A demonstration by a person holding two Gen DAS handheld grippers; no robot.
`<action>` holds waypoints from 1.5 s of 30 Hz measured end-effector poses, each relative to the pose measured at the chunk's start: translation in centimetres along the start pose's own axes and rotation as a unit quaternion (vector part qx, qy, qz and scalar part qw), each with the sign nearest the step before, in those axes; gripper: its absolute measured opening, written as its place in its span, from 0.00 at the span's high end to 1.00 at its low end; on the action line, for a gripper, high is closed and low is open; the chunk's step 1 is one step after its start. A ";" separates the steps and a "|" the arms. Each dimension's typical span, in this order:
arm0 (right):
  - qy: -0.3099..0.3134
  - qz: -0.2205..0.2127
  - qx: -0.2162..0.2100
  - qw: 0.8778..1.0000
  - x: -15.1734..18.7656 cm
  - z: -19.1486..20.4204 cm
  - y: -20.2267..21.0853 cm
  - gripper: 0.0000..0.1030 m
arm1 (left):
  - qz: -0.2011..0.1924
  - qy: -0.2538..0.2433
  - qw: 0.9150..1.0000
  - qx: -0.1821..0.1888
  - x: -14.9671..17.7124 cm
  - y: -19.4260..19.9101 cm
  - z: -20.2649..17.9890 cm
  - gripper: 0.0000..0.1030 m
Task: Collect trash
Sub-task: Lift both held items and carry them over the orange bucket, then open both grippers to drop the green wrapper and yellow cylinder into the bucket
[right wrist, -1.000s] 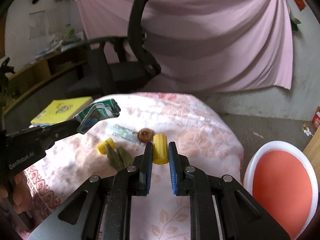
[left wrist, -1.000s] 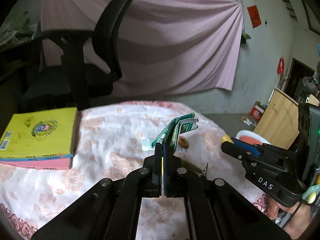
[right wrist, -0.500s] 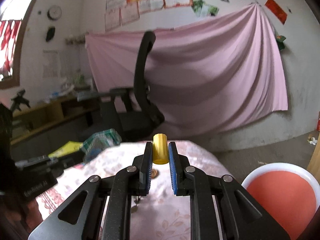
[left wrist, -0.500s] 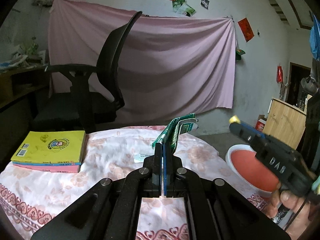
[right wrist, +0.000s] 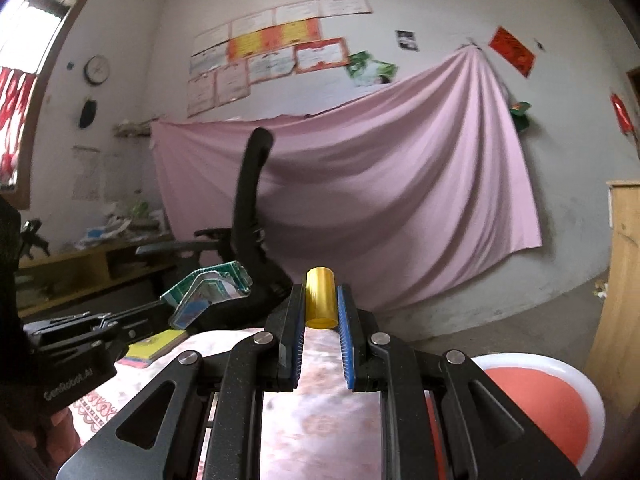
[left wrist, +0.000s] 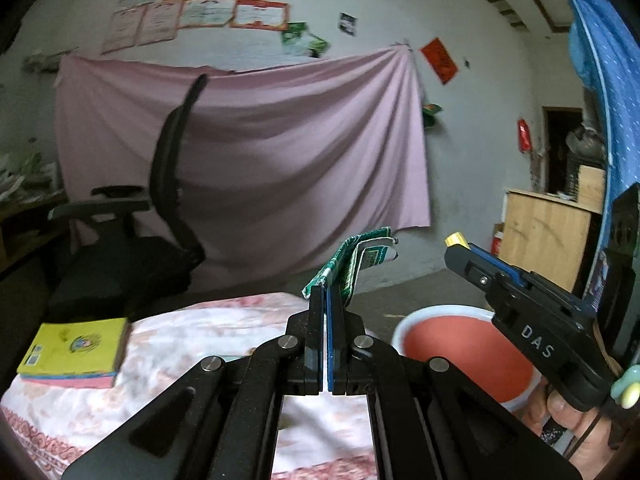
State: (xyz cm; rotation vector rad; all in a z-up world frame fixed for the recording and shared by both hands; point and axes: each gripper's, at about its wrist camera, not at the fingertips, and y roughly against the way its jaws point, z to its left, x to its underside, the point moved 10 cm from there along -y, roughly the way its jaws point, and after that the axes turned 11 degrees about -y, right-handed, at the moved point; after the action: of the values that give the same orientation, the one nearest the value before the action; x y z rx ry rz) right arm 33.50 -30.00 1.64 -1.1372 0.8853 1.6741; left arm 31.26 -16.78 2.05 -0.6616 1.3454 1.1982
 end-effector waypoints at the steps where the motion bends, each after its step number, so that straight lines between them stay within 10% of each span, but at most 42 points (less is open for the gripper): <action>1: -0.005 -0.001 0.005 1.000 -0.2 -0.7 0.2 0.87 | 0.002 -0.002 1.000 0.006 -0.1 -0.3 -0.7 1.00; 26: -0.151 0.055 0.152 0.975 1.0 -15.5 2.3 0.86 | 0.140 0.009 0.979 0.150 0.7 -9.5 -14.6 1.00; 45: -0.162 0.071 0.180 0.968 1.2 -16.5 2.4 0.76 | 0.164 0.063 0.979 0.101 1.4 -9.2 -9.8 0.95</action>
State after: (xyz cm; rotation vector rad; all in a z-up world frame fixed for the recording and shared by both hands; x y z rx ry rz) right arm 36.02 -45.31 -4.65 -0.5478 1.0235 1.6656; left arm 35.77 -28.28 -3.53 -0.3845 1.7062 1.2719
